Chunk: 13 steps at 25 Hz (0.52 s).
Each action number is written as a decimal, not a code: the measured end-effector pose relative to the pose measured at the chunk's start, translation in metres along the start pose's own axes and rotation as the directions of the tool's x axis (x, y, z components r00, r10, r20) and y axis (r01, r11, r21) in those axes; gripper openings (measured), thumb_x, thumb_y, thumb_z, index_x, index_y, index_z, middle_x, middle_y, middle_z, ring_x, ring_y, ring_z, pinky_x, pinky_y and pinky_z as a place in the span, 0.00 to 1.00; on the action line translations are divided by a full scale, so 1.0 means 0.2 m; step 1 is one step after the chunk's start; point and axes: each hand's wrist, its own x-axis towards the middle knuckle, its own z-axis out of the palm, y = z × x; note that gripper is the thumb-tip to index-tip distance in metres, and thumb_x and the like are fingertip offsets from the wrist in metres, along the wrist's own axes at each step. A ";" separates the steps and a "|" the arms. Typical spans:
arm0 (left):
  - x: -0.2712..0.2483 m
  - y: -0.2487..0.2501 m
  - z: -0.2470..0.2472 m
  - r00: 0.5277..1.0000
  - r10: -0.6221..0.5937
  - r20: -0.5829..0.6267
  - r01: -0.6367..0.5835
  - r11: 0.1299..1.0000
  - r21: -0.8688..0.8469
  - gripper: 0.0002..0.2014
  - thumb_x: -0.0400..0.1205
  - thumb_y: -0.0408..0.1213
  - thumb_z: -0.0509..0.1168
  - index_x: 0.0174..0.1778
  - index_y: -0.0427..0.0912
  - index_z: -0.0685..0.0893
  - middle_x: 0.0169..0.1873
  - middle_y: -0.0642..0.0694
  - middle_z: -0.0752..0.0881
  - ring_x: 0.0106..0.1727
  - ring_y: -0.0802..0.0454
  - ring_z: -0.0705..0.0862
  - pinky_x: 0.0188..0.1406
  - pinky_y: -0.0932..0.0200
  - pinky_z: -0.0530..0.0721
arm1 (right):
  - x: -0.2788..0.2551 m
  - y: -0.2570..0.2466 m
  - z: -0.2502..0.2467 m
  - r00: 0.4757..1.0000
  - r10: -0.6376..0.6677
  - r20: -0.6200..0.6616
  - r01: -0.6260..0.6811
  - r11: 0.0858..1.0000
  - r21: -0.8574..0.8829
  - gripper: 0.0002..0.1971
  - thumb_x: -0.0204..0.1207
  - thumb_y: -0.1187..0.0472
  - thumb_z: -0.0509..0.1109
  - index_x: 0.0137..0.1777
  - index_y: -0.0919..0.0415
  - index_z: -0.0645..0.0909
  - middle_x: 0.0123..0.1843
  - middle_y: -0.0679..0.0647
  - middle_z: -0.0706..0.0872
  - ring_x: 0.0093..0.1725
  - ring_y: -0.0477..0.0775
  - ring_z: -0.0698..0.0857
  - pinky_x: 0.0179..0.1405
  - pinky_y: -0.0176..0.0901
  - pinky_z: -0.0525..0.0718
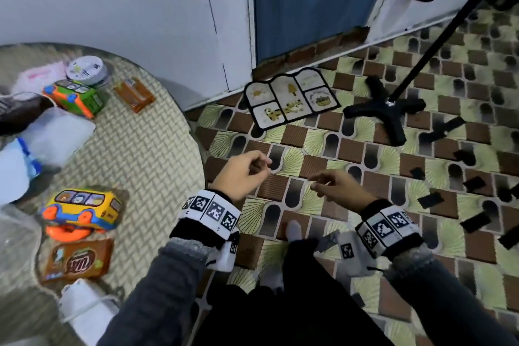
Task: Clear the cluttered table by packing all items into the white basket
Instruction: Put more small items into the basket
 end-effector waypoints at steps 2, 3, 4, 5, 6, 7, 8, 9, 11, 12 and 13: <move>0.14 -0.01 -0.04 0.999 -0.022 -0.031 0.021 1.000 -0.013 0.07 0.80 0.33 0.67 0.53 0.42 0.84 0.47 0.48 0.88 0.48 0.54 0.85 0.55 0.61 0.81 | 0.19 -0.04 -0.08 0.999 -0.007 0.043 0.008 1.000 -0.024 0.04 0.80 0.63 0.68 0.52 0.57 0.83 0.42 0.58 0.87 0.41 0.52 0.85 0.35 0.32 0.78; 0.22 -0.02 -0.06 0.998 -0.037 -0.048 0.035 0.999 -0.022 0.08 0.80 0.32 0.67 0.54 0.40 0.84 0.47 0.47 0.88 0.49 0.54 0.85 0.55 0.61 0.82 | 0.30 -0.07 -0.13 0.998 -0.007 0.059 0.009 0.999 -0.037 0.05 0.80 0.64 0.67 0.53 0.58 0.83 0.42 0.61 0.87 0.39 0.51 0.84 0.35 0.33 0.79; 0.29 -0.03 -0.09 0.996 -0.056 -0.069 0.054 0.998 -0.034 0.08 0.80 0.32 0.67 0.55 0.39 0.84 0.48 0.46 0.88 0.49 0.53 0.85 0.55 0.60 0.82 | 0.40 -0.10 -0.17 0.997 -0.010 0.070 0.014 0.999 -0.049 0.06 0.80 0.65 0.67 0.54 0.60 0.83 0.42 0.61 0.87 0.37 0.50 0.83 0.36 0.34 0.79; 0.36 -0.03 -0.12 0.992 -0.075 -0.097 0.071 0.996 -0.048 0.09 0.80 0.32 0.67 0.55 0.39 0.84 0.48 0.46 0.88 0.50 0.52 0.86 0.55 0.60 0.82 | 0.51 -0.14 -0.22 0.995 -0.038 0.094 0.044 0.997 -0.063 0.07 0.80 0.66 0.67 0.55 0.62 0.83 0.40 0.58 0.85 0.35 0.47 0.81 0.35 0.33 0.79; 0.42 -0.02 -0.16 0.987 -0.099 -0.131 0.091 0.994 -0.059 0.09 0.80 0.31 0.67 0.55 0.39 0.85 0.48 0.45 0.88 0.50 0.51 0.86 0.54 0.61 0.83 | 0.62 -0.19 -0.27 0.988 -0.072 0.134 0.084 0.992 -0.091 0.07 0.80 0.66 0.67 0.56 0.64 0.83 0.38 0.54 0.83 0.35 0.44 0.80 0.34 0.29 0.77; 0.46 -0.02 -0.19 0.981 -0.112 -0.158 0.103 0.993 -0.064 0.08 0.80 0.32 0.67 0.55 0.39 0.85 0.48 0.46 0.88 0.50 0.51 0.86 0.53 0.64 0.82 | 0.70 -0.23 -0.30 0.981 -0.106 0.162 0.124 0.987 -0.104 0.08 0.80 0.67 0.67 0.56 0.66 0.83 0.38 0.51 0.82 0.36 0.42 0.80 0.35 0.26 0.77; 0.52 -0.02 -0.24 0.971 -0.134 -0.200 0.120 0.990 -0.077 0.08 0.80 0.31 0.68 0.54 0.39 0.85 0.48 0.46 0.88 0.50 0.53 0.85 0.51 0.69 0.81 | 0.81 -0.29 -0.34 0.971 -0.132 0.200 0.157 0.981 -0.116 0.08 0.80 0.67 0.67 0.57 0.66 0.83 0.40 0.50 0.83 0.39 0.42 0.80 0.39 0.27 0.78; 0.55 -0.02 -0.28 0.957 -0.159 -0.242 0.140 0.986 -0.094 0.07 0.80 0.31 0.68 0.54 0.39 0.85 0.48 0.46 0.88 0.49 0.54 0.85 0.49 0.73 0.79 | 0.91 -0.35 -0.37 0.958 -0.155 0.243 0.189 0.974 -0.126 0.08 0.80 0.66 0.68 0.56 0.63 0.83 0.42 0.52 0.85 0.40 0.44 0.81 0.43 0.33 0.80; 0.61 -0.01 -0.38 0.917 -0.196 -0.347 0.165 0.979 -0.116 0.07 0.80 0.32 0.68 0.53 0.39 0.85 0.48 0.47 0.88 0.49 0.57 0.84 0.49 0.73 0.79 | 1.11 -0.50 -0.41 0.923 -0.207 0.326 0.272 0.947 -0.168 0.07 0.79 0.63 0.69 0.55 0.54 0.83 0.44 0.52 0.85 0.41 0.47 0.82 0.46 0.44 0.80; 0.63 -0.02 -0.42 0.889 -0.224 -0.399 0.185 0.973 -0.135 0.07 0.80 0.33 0.68 0.53 0.40 0.84 0.48 0.48 0.88 0.49 0.57 0.84 0.50 0.70 0.80 | 1.20 -0.58 -0.42 0.905 -0.222 0.364 0.304 0.934 -0.188 0.07 0.79 0.62 0.69 0.55 0.53 0.83 0.43 0.52 0.84 0.42 0.49 0.82 0.46 0.44 0.79; 0.63 -0.03 -0.47 0.856 -0.256 -0.449 0.202 0.966 -0.164 0.06 0.80 0.33 0.68 0.52 0.41 0.84 0.47 0.49 0.88 0.49 0.57 0.85 0.52 0.67 0.80 | 1.27 -0.67 -0.40 0.888 -0.234 0.397 0.332 0.922 -0.200 0.07 0.79 0.62 0.69 0.55 0.53 0.83 0.42 0.51 0.83 0.43 0.50 0.82 0.45 0.43 0.79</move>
